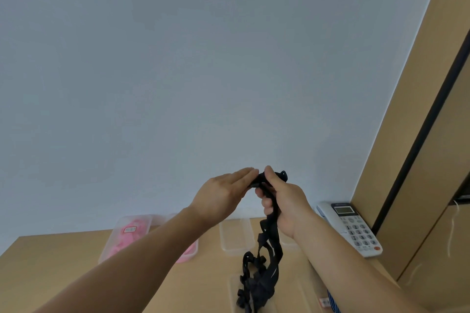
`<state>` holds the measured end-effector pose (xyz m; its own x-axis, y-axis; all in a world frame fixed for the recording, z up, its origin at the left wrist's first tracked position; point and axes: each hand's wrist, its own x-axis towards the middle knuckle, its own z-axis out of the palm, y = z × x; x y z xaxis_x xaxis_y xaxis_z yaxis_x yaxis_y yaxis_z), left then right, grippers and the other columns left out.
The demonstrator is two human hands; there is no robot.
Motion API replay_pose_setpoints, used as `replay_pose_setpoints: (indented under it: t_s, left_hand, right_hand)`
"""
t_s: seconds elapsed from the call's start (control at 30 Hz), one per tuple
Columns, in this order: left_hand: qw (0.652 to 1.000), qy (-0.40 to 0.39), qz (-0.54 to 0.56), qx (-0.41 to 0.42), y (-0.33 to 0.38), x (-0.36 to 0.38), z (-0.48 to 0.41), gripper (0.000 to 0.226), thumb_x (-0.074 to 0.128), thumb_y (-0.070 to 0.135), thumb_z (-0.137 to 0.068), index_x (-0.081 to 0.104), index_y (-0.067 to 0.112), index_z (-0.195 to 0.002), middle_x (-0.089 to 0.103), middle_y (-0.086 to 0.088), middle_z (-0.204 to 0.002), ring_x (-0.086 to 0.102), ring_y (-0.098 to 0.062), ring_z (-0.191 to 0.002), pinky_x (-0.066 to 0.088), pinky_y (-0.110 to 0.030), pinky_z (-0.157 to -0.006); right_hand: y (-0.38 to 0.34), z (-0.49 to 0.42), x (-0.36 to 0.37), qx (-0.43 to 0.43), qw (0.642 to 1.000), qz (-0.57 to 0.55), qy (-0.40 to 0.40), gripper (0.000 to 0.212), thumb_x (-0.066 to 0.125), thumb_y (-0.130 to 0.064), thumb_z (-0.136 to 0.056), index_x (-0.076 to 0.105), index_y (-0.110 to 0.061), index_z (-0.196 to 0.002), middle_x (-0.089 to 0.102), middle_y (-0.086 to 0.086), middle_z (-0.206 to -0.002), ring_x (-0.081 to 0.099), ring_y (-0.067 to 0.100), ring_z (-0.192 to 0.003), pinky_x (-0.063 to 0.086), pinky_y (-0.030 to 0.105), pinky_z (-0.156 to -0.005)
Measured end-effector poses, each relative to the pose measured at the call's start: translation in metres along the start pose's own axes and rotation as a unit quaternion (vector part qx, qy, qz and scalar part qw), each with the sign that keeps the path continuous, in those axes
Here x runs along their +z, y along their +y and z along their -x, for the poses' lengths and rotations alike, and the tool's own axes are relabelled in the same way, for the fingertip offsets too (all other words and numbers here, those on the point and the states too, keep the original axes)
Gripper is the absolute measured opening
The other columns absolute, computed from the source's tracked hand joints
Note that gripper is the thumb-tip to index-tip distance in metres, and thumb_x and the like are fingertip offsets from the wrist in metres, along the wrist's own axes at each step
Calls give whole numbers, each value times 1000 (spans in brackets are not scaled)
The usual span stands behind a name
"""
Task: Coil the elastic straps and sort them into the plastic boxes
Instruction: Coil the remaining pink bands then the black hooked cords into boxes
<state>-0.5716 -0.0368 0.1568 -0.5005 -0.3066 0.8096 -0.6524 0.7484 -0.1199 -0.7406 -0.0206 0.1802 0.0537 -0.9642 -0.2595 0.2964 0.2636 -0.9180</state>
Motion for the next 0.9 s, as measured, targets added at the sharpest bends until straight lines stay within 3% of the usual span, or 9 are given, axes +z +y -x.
replay_pose_setpoints:
  t_s: [0.07,0.13,0.17,0.27,0.33,0.5,0.7,0.8,0.9]
  left_hand:
    - [1000,4,-7,5,-3,5,2,48,48,-4,-85,59,8,-129,71,-4,-111,65,-20,-70,55,-29,-52]
    - [985,-25,115,-125,-1,7,0,52,51,2,-86,57,14,-136,65,-1,-127,70,-18,-94,58,-25,-71]
    - [947,-69,217,-227,0,5,-2,58,54,8,-85,50,19,-142,61,2,-134,68,-15,-102,56,-21,-76]
    - [731,-175,485,-448,-4,-8,-13,53,52,27,-83,54,20,-135,68,-1,-122,71,-18,-95,53,-27,-72]
    - [687,-218,523,-455,-6,-14,-19,40,50,34,-86,66,10,-114,73,-9,-108,70,-21,-86,50,-32,-70]
    - [731,-161,497,-440,-6,-11,-17,21,63,20,-96,62,9,-113,76,-9,-93,69,-19,-77,50,-29,-66]
    - [843,-128,328,-406,0,1,-9,23,68,27,-91,57,24,-111,75,8,-74,71,-6,-69,50,-16,-62]
    - [895,-116,240,-356,0,2,-2,28,65,29,-92,57,25,-119,73,9,-77,67,-5,-71,53,-23,-69]
    - [951,-110,146,-250,-4,4,3,29,59,26,-96,56,17,-124,73,2,-81,67,-20,-70,53,-34,-66]
  right_hand:
    - [2,-3,1,-2,1000,-27,5,35,68,-38,-91,70,-4,-94,65,6,-67,43,11,-44,34,21,-41]
    - [2,-6,-2,-19,999,-44,12,31,66,-32,-93,68,-2,-97,67,7,-70,42,11,-44,34,21,-40]
    - [2,-8,-4,-29,999,-44,10,30,65,-31,-93,68,-1,-98,68,7,-71,42,11,-45,34,21,-41]
    - [3,-12,-9,-57,998,-11,-15,30,64,-32,-94,71,-3,-95,66,9,-73,42,12,-48,35,25,-47]
    - [5,-13,-10,-75,996,28,-34,34,63,-36,-94,74,-6,-84,59,12,-71,41,15,-49,37,27,-52]
    - [4,-11,-7,-89,990,109,-31,41,58,-46,-94,73,-8,-88,68,9,-74,46,15,-49,39,30,-57]
    - [-3,-8,-1,-64,982,172,48,49,63,-53,-88,72,-5,-85,70,3,-60,52,13,-41,42,21,-42]
    - [-2,-8,1,-82,974,205,56,49,58,-54,-90,73,-7,-87,74,6,-69,57,14,-46,45,24,-44]
    - [-2,-8,1,-56,971,230,43,51,52,-55,-93,73,-8,-87,71,4,-64,58,15,-47,46,23,-44]
